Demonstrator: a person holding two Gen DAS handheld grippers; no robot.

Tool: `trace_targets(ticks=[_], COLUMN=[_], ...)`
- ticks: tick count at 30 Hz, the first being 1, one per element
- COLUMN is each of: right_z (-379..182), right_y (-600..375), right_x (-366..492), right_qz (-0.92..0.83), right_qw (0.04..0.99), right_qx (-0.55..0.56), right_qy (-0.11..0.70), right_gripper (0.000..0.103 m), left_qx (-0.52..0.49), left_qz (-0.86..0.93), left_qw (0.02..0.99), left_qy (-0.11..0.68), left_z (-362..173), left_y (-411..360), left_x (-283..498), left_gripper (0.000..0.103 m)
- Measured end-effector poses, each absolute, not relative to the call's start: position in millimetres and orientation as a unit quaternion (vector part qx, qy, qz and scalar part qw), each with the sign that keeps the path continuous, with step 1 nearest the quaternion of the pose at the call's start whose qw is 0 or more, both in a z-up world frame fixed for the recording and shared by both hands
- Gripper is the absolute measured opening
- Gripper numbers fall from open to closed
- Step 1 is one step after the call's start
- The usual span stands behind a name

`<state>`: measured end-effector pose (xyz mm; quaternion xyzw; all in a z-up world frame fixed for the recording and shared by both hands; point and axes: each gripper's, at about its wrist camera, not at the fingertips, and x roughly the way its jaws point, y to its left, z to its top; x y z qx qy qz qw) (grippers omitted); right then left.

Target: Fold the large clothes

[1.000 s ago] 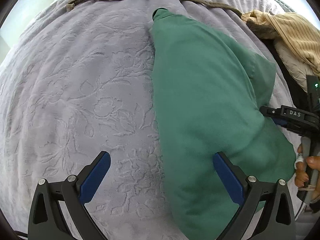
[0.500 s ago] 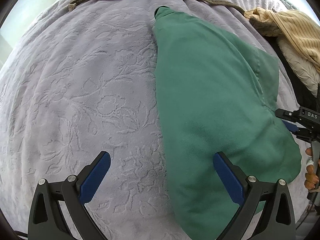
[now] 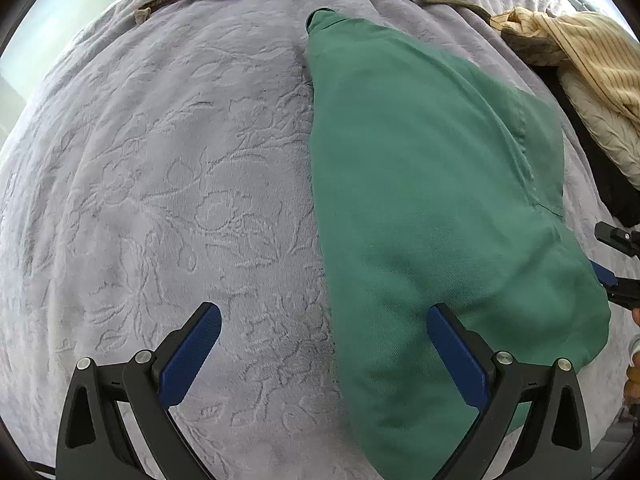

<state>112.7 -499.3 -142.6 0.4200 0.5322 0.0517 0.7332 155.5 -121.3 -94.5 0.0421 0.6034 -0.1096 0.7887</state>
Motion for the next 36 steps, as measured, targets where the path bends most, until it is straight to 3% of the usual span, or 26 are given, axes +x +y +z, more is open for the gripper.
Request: trace_targets(ticks=[14,23,31,32,34,36], right_z=[-165,-184,-195,-195,-194,-192], right_y=[-491,-466,-462,-463,-461,-463], right_x=[136,190,224,224,222,218], right_qz=[0.118,0.18,0.184,0.178,0.173,0.181], right_qw=[0.709,0.698,0.69,0.689,0.691,0.687], right_qx=[0.429,0.402,0.441,0.445,0.441,0.455], right_qy=[0.547,0.565,0.544,0.544,0.546,0.537], right_gripper=[0.08,0.083,0.083,0.081,0.054,0.036], left_qx=[-0.104,-0.174,-0.158,-0.158,-0.158,-0.155], left_qz=[-0.182,-0.266,-0.261,-0.259,-0.257,-0.257], left_qw=[0.754,0.679,0.68,0.68,0.681,0.685], left_qy=[0.622,0.662,0.667,0.668,0.667,0.664], left_z=[-98,-130,-145,-147,-146,-143], left_y=[-88,-96,-132,-132,-132,-131], left_x=[171,175,181,181,180,178], left_gripper=[0.103,0.103,0.103,0.103,0.103,0.098])
